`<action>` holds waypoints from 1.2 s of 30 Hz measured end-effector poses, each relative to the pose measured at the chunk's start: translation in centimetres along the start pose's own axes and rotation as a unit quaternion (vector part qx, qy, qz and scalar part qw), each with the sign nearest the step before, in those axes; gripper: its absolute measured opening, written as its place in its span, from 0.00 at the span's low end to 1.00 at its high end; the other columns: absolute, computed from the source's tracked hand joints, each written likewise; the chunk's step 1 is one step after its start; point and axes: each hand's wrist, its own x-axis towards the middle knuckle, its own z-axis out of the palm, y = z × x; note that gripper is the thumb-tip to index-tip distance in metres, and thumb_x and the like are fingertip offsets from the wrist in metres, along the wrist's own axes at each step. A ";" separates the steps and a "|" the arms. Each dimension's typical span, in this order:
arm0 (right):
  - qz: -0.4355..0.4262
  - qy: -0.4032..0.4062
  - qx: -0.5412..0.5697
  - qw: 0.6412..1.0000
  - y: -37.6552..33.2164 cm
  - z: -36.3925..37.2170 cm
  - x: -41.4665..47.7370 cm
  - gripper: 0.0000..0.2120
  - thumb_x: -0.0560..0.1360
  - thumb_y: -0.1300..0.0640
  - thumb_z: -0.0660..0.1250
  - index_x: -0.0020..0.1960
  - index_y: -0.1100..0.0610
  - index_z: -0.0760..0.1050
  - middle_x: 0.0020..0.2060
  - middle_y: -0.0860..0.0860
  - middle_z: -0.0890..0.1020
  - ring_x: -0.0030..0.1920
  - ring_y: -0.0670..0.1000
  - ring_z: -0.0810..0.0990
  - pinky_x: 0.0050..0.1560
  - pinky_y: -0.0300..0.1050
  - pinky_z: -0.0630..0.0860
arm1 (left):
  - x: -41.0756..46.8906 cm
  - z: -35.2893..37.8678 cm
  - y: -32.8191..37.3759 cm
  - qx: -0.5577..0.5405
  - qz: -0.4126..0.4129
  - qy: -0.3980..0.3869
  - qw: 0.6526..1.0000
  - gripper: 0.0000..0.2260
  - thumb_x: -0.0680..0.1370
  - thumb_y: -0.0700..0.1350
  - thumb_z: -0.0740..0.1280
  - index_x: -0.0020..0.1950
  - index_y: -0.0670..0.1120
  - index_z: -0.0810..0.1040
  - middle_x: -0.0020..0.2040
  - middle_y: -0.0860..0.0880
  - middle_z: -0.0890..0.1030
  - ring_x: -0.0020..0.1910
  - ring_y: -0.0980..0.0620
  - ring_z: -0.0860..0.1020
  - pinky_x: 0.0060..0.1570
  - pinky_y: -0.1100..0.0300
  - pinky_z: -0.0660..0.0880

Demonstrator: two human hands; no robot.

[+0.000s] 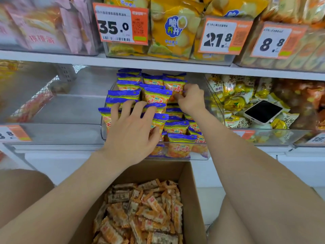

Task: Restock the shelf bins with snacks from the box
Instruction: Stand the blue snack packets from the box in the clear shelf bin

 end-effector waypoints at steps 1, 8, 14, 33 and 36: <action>0.004 -0.003 -0.005 1.000 0.0 0.1 0.2 0.13 0.79 0.50 0.74 0.49 0.59 0.76 0.37 0.51 0.77 0.39 0.53 0.75 0.33 0.42 0.65 | 0.0 0.0 -0.1 -0.001 0.002 0.004 1.000 0.23 0.81 0.60 0.57 0.70 0.49 0.75 0.69 0.46 0.77 0.69 0.40 0.72 0.69 0.38 0.63; 0.008 -0.074 -0.046 0.996 0.1 -0.6 -0.3 0.14 0.72 0.46 0.70 0.48 0.57 0.76 0.37 0.50 0.77 0.49 0.62 0.82 0.52 0.59 0.80 | -0.2 0.0 -0.2 -0.010 0.009 0.006 1.000 0.23 0.81 0.61 0.58 0.71 0.49 0.75 0.70 0.45 0.77 0.70 0.41 0.72 0.69 0.39 0.63; -0.043 0.024 -0.107 0.993 -0.5 -3.6 -4.0 0.18 0.76 0.50 0.73 0.62 0.56 0.78 0.45 0.57 0.84 0.48 0.61 0.84 0.43 0.49 0.79 | -0.9 -1.0 -0.5 -0.065 0.024 0.049 0.996 0.24 0.81 0.61 0.60 0.71 0.48 0.75 0.72 0.44 0.74 0.73 0.39 0.69 0.74 0.37 0.62; -0.191 -0.557 -0.342 0.733 3.4 -5.2 -25.1 0.19 0.81 0.50 0.65 0.33 0.57 0.70 0.30 0.53 0.73 0.33 0.56 0.71 0.36 0.51 0.71 | -16.9 13.2 10.9 -0.241 0.108 -0.590 0.763 0.13 0.83 0.53 0.66 0.48 0.46 0.82 0.43 0.45 0.81 0.41 0.48 0.78 0.41 0.52 0.76; -0.208 -0.535 -0.343 0.743 3.9 -4.0 -25.1 0.20 0.81 0.52 0.63 0.32 0.57 0.67 0.29 0.53 0.71 0.32 0.55 0.69 0.37 0.52 0.73 | -19.4 14.6 12.6 -0.225 0.139 -0.635 0.726 0.19 0.84 0.58 0.64 0.65 0.45 0.82 0.59 0.45 0.82 0.54 0.46 0.80 0.52 0.54 0.76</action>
